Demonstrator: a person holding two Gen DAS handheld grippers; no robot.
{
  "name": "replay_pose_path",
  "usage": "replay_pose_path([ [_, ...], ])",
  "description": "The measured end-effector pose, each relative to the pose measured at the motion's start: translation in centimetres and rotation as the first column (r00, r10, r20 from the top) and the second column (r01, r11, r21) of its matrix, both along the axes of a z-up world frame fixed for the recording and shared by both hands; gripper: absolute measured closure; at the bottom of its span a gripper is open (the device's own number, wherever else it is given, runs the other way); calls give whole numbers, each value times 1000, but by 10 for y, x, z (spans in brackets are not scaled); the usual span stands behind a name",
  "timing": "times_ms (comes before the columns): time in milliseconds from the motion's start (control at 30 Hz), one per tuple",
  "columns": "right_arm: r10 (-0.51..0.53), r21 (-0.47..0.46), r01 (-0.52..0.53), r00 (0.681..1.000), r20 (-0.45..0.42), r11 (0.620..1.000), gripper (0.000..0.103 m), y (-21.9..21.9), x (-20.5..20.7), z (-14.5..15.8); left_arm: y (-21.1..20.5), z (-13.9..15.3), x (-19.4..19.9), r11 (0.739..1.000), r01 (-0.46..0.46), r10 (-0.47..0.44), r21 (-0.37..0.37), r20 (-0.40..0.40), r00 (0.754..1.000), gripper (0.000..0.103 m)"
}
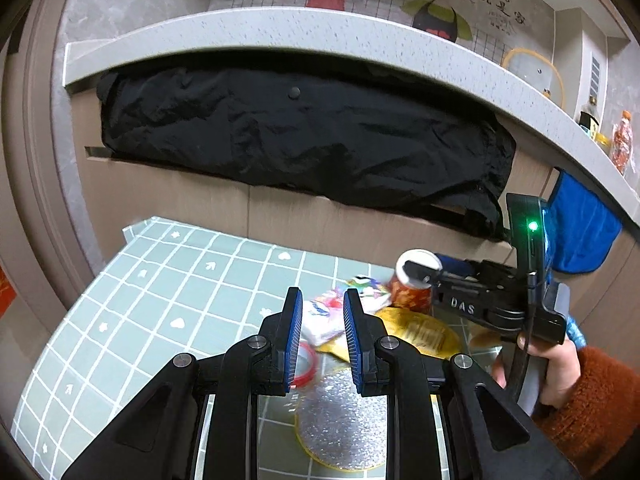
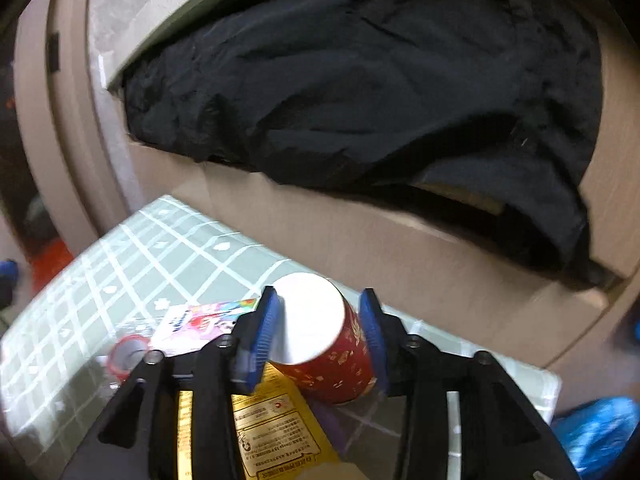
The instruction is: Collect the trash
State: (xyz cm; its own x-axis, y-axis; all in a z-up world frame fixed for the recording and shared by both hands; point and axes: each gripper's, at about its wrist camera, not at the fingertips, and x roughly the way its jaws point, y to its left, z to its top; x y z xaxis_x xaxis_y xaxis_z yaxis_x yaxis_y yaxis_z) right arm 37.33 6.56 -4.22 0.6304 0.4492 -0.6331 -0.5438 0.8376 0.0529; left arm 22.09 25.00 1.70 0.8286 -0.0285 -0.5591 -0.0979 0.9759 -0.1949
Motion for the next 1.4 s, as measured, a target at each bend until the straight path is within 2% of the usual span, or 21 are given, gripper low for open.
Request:
replay_pose_path([
  [67, 65, 38, -62, 995, -82, 997, 47, 1, 4, -9, -2, -3, 3, 1000, 6, -6, -6, -9, 1000, 81],
  [100, 88, 22, -86, 989, -121, 996, 37, 6, 5, -16, -3, -4, 3, 1000, 10, -10, -7, -14, 1000, 81],
  [133, 106, 0, -107, 986, -127, 994, 37, 10, 3, -21, -3, -6, 4, 1000, 14, -14, -8, -20, 1000, 81],
  [233, 133, -89, -136, 990, -41, 987, 38, 23, -9, -22, -3, -11, 6, 1000, 18, -18, -4, -36, 999, 81],
  [367, 151, -154, -144, 988, 33, 978, 47, 37, -15, -15, 2, -17, 6, 1000, -2, 1, -14, -58, 998, 81],
  [467, 170, -195, -158, 984, 45, 968, 48, 46, -15, -10, 7, -23, 5, 999, -11, 9, -33, -72, 997, 81],
  [600, 207, -232, -205, 978, -16, 951, 46, 61, -6, -17, 16, -33, 6, 997, -33, 26, -69, -94, 995, 81],
  [667, 207, -209, -205, 978, -15, 956, 51, 55, -5, -15, 17, -37, 6, 997, -41, 33, -67, -108, 994, 81],
  [733, 189, -139, -189, 982, -12, 972, 70, 40, -8, -6, 19, -42, 7, 997, -43, 35, -59, -123, 992, 81],
  [767, 179, -115, -179, 984, -8, 977, 75, 36, -8, -3, 19, -43, 8, 997, -41, 34, -59, -127, 991, 81],
  [833, 165, -94, -164, 986, 2, 982, 94, 25, -12, 6, 19, -44, 8, 997, -37, 28, -66, -129, 991, 81],
  [933, 149, -109, -149, 989, -6, 983, 98, 12, -19, 13, 16, -44, 8, 997, -22, 12, -77, -126, 992, 81],
  [1067, 139, -38, -141, 989, -59, 989, 95, -11, -30, 18, 16, -47, 6, 996, -16, 5, -83, -131, 991, 81],
  [1100, 134, -14, -136, 987, -85, 991, 88, -17, -33, 17, 17, -48, 5, 996, -21, 10, -82, -132, 991, 81],
  [1133, 124, 1, -124, 985, -120, 992, 74, -23, -37, 16, 19, -49, 3, 996, -26, 14, -84, -135, 991, 81],
  [1200, 121, 40, -116, 979, -162, 992, 61, -33, -47, 11, 23, -50, 0, 995, -39, 27, -88, -138, 990, 81],
  [1300, 127, 123, -100, 963, -237, 987, 62, -48, -66, -2, 29, -54, -5, 994, -54, 41, -90, -144, 989, 81],
  [1400, 104, 138, -68, 957, -272, 988, 62, -54, -77, -17, 35, -59, -8, 992, -75, 58, -99, -160, 985, 81],
])
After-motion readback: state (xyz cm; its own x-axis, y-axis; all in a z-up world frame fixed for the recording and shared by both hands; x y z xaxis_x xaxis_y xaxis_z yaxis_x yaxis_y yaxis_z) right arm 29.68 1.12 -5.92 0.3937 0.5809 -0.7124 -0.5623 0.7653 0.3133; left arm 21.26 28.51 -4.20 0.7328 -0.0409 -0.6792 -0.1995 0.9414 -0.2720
